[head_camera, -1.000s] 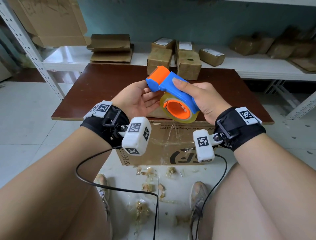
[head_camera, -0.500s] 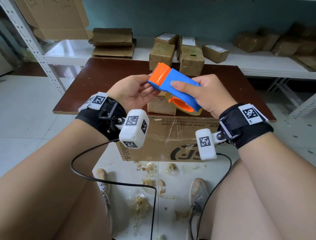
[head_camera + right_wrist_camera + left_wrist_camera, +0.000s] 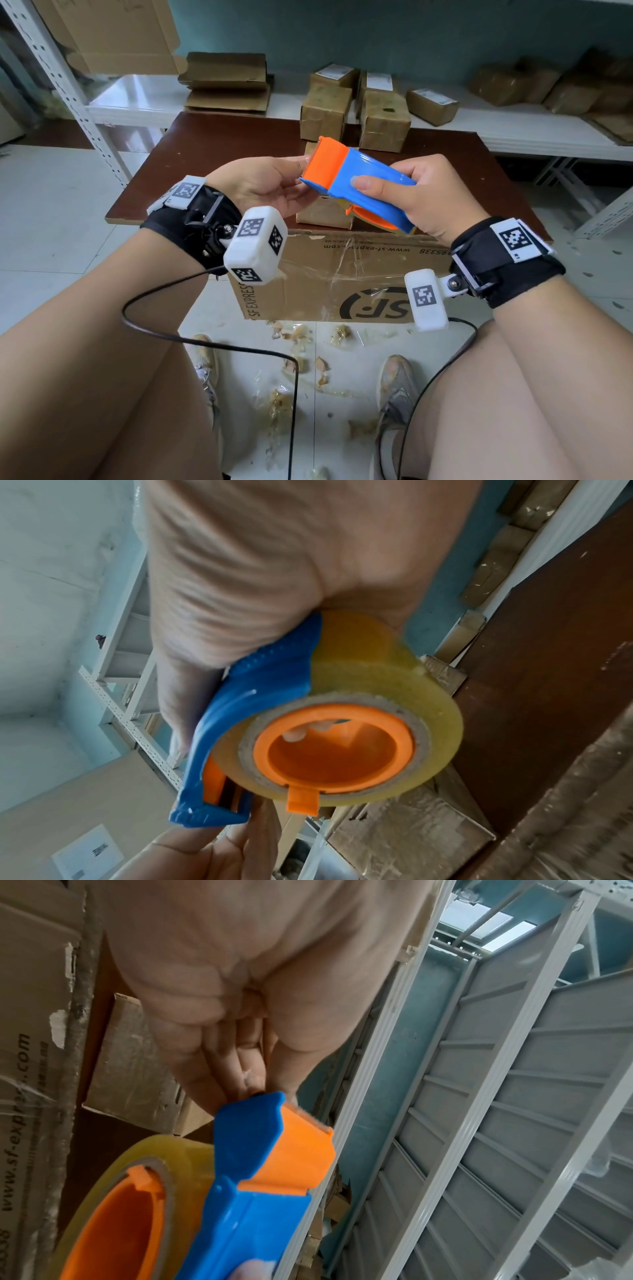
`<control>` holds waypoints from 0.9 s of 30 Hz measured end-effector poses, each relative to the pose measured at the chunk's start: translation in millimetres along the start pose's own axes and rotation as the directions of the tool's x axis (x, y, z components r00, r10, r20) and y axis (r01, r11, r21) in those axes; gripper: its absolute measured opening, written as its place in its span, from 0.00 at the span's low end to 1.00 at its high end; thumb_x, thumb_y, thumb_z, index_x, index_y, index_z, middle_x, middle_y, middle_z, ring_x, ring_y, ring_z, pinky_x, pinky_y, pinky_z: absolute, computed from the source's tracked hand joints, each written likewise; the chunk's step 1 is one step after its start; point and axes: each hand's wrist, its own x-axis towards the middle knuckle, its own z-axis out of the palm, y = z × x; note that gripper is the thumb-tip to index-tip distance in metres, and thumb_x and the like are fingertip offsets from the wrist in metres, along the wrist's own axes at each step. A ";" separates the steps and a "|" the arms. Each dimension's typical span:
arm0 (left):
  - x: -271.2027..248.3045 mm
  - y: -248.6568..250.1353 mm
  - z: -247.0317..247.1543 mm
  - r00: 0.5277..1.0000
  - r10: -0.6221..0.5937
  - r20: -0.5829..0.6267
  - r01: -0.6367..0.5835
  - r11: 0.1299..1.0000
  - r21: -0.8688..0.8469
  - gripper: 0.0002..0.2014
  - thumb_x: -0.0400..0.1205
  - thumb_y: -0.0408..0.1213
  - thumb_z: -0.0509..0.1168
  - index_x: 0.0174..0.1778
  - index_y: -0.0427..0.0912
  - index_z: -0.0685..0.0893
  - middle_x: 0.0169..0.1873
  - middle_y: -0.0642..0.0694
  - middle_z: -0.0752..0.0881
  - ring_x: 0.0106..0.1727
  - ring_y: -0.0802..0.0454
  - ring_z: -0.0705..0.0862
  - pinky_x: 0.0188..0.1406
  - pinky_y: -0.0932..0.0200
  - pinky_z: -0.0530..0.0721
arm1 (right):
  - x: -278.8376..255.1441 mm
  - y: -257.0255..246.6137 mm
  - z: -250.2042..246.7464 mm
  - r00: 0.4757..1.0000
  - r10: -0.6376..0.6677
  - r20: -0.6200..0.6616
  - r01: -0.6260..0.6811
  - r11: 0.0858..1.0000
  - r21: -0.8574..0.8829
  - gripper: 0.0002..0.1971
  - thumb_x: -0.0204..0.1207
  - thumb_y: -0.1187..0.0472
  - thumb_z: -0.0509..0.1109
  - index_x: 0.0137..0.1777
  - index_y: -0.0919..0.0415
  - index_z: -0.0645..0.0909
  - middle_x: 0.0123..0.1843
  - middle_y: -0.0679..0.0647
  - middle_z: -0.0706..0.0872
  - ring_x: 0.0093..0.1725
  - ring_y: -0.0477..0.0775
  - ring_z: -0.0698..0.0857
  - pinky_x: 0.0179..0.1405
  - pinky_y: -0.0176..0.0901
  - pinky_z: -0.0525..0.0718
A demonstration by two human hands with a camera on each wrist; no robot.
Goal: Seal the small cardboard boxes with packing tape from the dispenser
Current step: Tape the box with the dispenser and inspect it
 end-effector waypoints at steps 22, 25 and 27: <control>3.6 -10.2 -4.1 0.982 0.154 -0.110 -0.146 0.986 0.081 0.07 0.89 0.34 0.70 0.46 0.40 0.90 0.38 0.45 0.80 0.35 0.55 0.78 0.38 0.63 0.85 | 1.1 3.0 16.3 1.000 0.016 -0.024 -0.017 0.997 -0.072 0.46 0.65 0.21 0.76 0.31 0.71 0.73 0.25 0.61 0.71 0.25 0.54 0.72 0.31 0.49 0.67; 1.5 -11.3 -4.7 0.978 0.169 -0.122 -0.160 0.984 0.076 0.05 0.89 0.37 0.72 0.49 0.39 0.91 0.39 0.45 0.81 0.35 0.56 0.77 0.39 0.64 0.83 | 2.0 1.6 18.1 0.999 0.001 -0.035 -0.005 0.995 -0.103 0.50 0.59 0.14 0.73 0.30 0.70 0.71 0.25 0.60 0.70 0.25 0.56 0.69 0.30 0.49 0.65; 1.9 -14.6 -5.1 0.969 0.197 -0.148 -0.183 0.978 0.101 0.07 0.88 0.38 0.74 0.55 0.38 0.92 0.45 0.41 0.84 0.38 0.55 0.79 0.38 0.64 0.83 | 2.4 2.9 19.1 1.000 -0.004 -0.010 0.002 0.990 -0.144 0.48 0.59 0.15 0.73 0.31 0.69 0.77 0.27 0.63 0.77 0.27 0.64 0.76 0.30 0.48 0.69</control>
